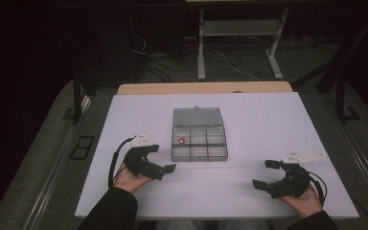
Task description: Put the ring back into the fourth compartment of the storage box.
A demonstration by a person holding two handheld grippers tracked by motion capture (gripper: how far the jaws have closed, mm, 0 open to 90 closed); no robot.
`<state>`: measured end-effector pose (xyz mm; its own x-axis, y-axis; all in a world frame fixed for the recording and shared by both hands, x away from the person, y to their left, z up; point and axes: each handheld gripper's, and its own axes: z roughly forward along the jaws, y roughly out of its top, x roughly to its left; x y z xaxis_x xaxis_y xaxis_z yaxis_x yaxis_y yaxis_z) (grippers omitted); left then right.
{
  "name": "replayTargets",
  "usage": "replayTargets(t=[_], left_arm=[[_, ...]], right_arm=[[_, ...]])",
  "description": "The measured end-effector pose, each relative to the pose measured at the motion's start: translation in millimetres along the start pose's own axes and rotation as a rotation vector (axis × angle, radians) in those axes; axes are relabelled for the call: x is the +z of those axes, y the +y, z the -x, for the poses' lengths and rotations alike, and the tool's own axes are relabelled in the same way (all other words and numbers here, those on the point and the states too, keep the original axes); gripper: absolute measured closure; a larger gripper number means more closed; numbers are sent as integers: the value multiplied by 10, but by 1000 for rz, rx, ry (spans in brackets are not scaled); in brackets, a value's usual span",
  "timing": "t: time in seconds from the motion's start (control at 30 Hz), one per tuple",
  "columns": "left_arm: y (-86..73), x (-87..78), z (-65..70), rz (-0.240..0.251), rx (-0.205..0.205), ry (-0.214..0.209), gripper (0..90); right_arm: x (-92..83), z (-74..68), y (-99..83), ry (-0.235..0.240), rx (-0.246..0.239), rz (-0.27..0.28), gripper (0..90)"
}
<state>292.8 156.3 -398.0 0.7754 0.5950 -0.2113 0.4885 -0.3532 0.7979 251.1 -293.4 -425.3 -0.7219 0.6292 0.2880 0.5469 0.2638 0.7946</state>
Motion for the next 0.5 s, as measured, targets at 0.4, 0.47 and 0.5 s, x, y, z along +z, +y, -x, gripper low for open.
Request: replayTargets(t=[0.4,0.47,0.5], left_arm=[[-326,-66,7,46,-32,9,0],[-351,-58,3,45,-36,11,0],[-361,-55,2,45,-39,10,0]], right_arm=[[9,-1,-4,-4,4,-5,1],[7,0,-5,-4,4,-4,1],[6,2,-5,-4,4,-3,1]])
